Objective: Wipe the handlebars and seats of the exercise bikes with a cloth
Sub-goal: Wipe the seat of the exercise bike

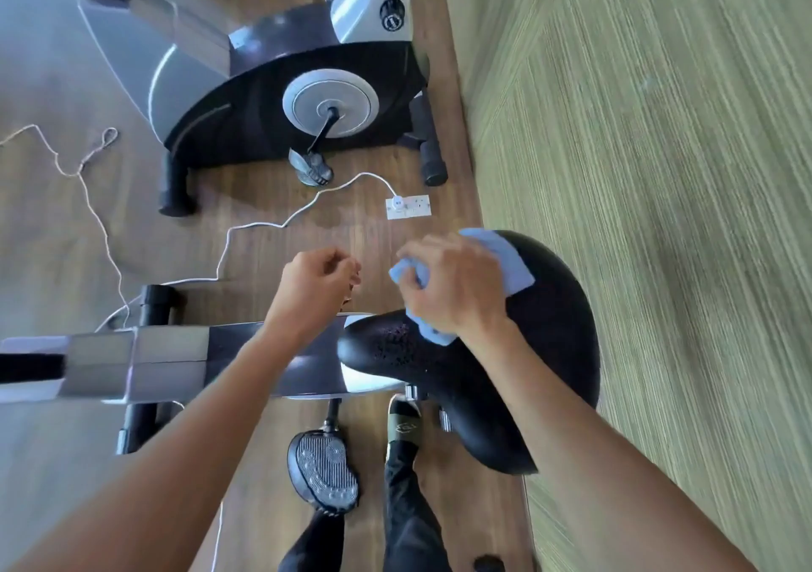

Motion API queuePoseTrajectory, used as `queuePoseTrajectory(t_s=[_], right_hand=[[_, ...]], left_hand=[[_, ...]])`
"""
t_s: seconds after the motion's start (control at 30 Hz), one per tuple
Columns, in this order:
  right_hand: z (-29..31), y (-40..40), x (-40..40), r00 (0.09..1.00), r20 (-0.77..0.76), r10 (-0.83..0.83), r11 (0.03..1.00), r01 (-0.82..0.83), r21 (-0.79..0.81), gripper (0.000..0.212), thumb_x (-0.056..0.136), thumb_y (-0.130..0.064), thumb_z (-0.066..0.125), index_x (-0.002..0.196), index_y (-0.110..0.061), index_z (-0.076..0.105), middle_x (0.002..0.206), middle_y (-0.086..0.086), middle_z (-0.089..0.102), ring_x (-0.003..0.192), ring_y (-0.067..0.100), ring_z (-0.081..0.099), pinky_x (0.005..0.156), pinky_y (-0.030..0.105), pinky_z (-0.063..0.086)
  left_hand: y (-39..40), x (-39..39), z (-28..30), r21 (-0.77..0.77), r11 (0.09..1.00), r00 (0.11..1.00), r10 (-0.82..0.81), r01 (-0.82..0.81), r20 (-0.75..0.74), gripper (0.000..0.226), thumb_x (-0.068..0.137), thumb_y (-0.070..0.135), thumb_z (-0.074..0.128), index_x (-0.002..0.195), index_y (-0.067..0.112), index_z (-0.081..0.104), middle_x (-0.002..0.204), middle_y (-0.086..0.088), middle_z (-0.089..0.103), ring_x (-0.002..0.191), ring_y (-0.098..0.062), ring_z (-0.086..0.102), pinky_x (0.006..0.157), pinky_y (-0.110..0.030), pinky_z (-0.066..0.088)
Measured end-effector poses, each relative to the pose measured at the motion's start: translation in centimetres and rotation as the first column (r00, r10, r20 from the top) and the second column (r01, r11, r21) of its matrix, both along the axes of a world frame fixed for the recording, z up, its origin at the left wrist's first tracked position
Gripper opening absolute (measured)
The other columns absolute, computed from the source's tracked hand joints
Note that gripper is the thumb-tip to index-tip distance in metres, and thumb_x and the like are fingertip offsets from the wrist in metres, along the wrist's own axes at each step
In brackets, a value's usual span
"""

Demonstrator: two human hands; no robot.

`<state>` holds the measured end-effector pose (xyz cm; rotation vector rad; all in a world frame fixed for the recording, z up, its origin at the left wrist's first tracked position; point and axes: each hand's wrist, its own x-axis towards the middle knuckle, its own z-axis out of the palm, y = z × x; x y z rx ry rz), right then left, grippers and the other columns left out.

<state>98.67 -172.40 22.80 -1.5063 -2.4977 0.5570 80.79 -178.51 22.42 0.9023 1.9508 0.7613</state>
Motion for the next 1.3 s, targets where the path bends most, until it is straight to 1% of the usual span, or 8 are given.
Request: queuePoseTrajectory(t_s=[0.17, 0.33, 0.47, 0.6, 0.8, 0.93, 1.07, 1.3], right_hand=[[0.4, -5.0, 4.2, 0.912, -0.256, 0.320, 0.945, -0.326, 0.020, 0.033, 0.088, -0.027, 0.055, 0.112, -0.020, 0.075, 0.106, -0.006, 0.074, 0.101, 0.021, 0.068, 0.095, 0.038, 0.051], [0.4, 1.6, 4.1, 0.976, -0.125, -0.179, 0.979, 0.189, 0.075, 0.034, 0.087, -0.034, 0.051, 0.109, -0.024, 0.075, 0.102, -0.001, 0.076, 0.099, 0.028, 0.068, 0.088, 0.042, 0.053], [0.2, -3.5, -0.4, 0.993, -0.112, 0.043, 0.998, -0.046, -0.030, 0.040, 0.086, -0.041, 0.045, 0.110, -0.029, 0.075, 0.100, -0.008, 0.074, 0.098, 0.022, 0.066, 0.090, 0.041, 0.051], [2.6, -4.1, 2.4, 0.769, -0.617, -0.166, 0.915, -0.112, -0.386, 0.042, 0.097, -0.021, 0.048, 0.135, -0.017, 0.064, 0.128, -0.003, 0.069, 0.123, 0.012, 0.060, 0.111, 0.033, 0.042], [1.7, -1.5, 12.9, 0.533, -0.433, -0.727, 0.686, 0.593, -0.421, 0.040, 0.106, -0.035, 0.038, 0.129, -0.016, 0.065, 0.131, -0.006, 0.066, 0.128, 0.014, 0.058, 0.109, 0.029, 0.042], [-0.8, -2.3, 14.5, 0.613, -0.189, -0.767, 0.593, 0.566, -0.573, 0.051, 0.107, -0.049, 0.023, 0.124, -0.025, 0.063, 0.121, -0.003, 0.069, 0.119, 0.023, 0.062, 0.106, 0.042, 0.046], [-1.4, -1.8, 14.2, 0.660, -0.225, -0.717, 0.674, 0.573, -0.467, 0.051, 0.111, -0.039, 0.022, 0.150, -0.019, 0.050, 0.148, 0.000, 0.057, 0.138, 0.018, 0.050, 0.112, 0.024, 0.033], [-3.3, -1.7, 15.3, 0.651, -0.289, -0.702, 0.702, 0.563, -0.436, 0.054, 0.109, -0.043, 0.022, 0.130, -0.011, 0.060, 0.108, 0.018, 0.069, 0.107, 0.041, 0.064, 0.088, 0.047, 0.051]], left_hand=[[-0.9, -2.9, 0.7, 0.034, 0.998, 0.998, 0.058, -0.057, -0.005, 0.029, 0.098, 0.015, 0.055, 0.077, 0.023, 0.072, 0.072, 0.004, 0.076, 0.062, -0.015, 0.067, 0.068, -0.031, 0.055], [-2.4, -2.7, 1.0, 0.041, 0.997, 0.998, 0.060, -0.061, 0.015, 0.029, 0.099, 0.013, 0.055, 0.076, 0.020, 0.072, 0.071, 0.003, 0.075, 0.059, -0.009, 0.064, 0.065, -0.027, 0.052], [-2.0, -0.2, 1.8, 0.077, 0.997, 1.000, 0.018, -0.019, 0.006, 0.024, 0.099, 0.017, 0.056, 0.080, 0.017, 0.071, 0.074, 0.004, 0.074, 0.067, -0.012, 0.067, 0.067, -0.031, 0.053], [-1.4, 4.3, 3.4, 0.266, 0.957, 0.988, -0.088, 0.119, -0.125, 0.022, 0.099, 0.039, 0.052, 0.101, 0.022, 0.067, 0.098, 0.010, 0.067, 0.096, -0.014, 0.062, 0.087, -0.034, 0.052], [1.1, 12.7, 1.6, -0.204, 0.842, 0.577, -0.499, 0.500, -0.647, 0.083, 0.086, 0.083, 0.032, 0.150, 0.032, 0.044, 0.130, -0.002, 0.063, 0.115, -0.028, 0.057, 0.099, -0.043, 0.039], [3.2, 14.9, 0.3, -0.279, 0.862, 0.430, -0.462, 0.423, -0.775, 0.091, 0.090, 0.079, 0.021, 0.152, 0.017, 0.047, 0.111, -0.010, 0.068, 0.095, -0.031, 0.064, 0.087, -0.045, 0.044], [7.2, 16.3, 0.3, -0.338, 0.850, 0.352, -0.486, 0.403, -0.800, 0.087, 0.099, 0.067, 0.015, 0.148, 0.004, 0.049, 0.102, -0.012, 0.071, 0.091, -0.031, 0.065, 0.084, -0.044, 0.045], [9.2, 17.6, 0.1, -0.121, 0.761, 0.260, -0.360, 0.638, -0.896, 0.033, 0.102, 0.030, 0.050, 0.089, 0.009, 0.071, 0.084, -0.009, 0.069, 0.077, -0.027, 0.061, 0.084, -0.042, 0.046]])
